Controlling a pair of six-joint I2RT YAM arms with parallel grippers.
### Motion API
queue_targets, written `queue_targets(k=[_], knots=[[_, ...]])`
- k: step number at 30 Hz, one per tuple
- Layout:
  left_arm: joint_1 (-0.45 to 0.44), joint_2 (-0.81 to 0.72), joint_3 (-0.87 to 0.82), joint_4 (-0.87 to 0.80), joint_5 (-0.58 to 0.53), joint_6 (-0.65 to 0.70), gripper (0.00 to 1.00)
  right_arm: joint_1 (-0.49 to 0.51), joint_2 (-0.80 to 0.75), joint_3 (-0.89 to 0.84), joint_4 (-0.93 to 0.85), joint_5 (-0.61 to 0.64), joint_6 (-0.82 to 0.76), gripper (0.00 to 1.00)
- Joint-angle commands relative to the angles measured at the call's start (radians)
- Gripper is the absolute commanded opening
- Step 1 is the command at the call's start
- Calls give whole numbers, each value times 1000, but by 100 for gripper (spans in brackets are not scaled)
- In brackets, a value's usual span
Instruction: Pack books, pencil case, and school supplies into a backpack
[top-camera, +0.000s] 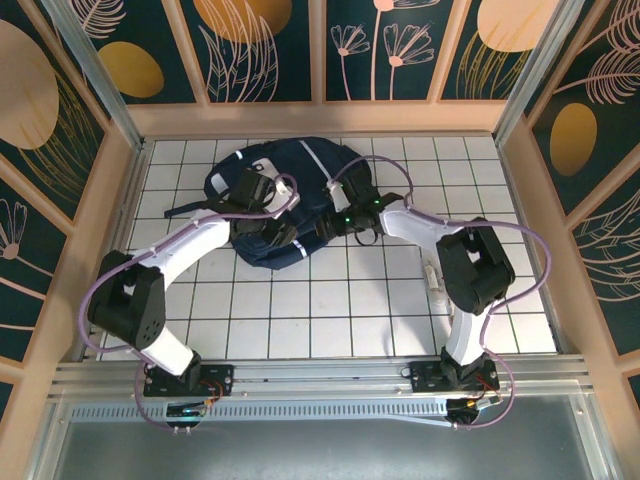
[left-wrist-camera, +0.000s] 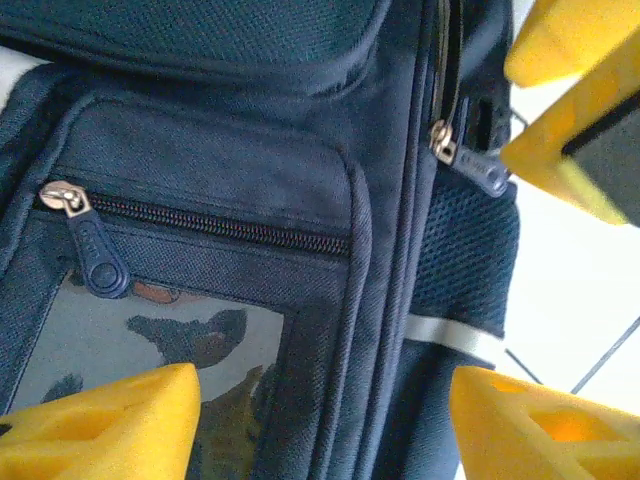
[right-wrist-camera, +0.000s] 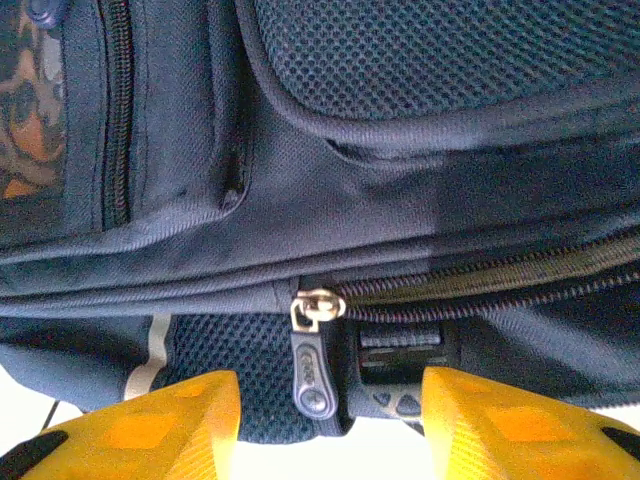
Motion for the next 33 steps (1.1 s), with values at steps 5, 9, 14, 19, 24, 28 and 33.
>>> queue_targets(k=[5, 9, 14, 19, 24, 28, 33], knots=[[-20, 26, -45, -41, -36, 144, 70, 124, 67, 66, -16, 260, -35, 48], [-20, -34, -134, 22, -35, 201, 71, 177, 82, 51, -12, 518, -19, 47], [-20, -120, -257, 118, 15, 262, 72, 183, 92, 27, 29, 670, -9, 37], [-18, -202, -354, 255, 5, 265, 74, 183, 93, 33, 50, 686, 1, 21], [-18, -200, -378, 266, -38, 300, 74, 175, 75, 45, 37, 619, 17, 4], [-18, -187, -361, 253, -84, 304, 73, 137, 28, 49, -3, 400, 40, 0], [-18, -181, -354, 305, -167, 311, 65, 119, -92, -13, -29, 232, 36, 0]])
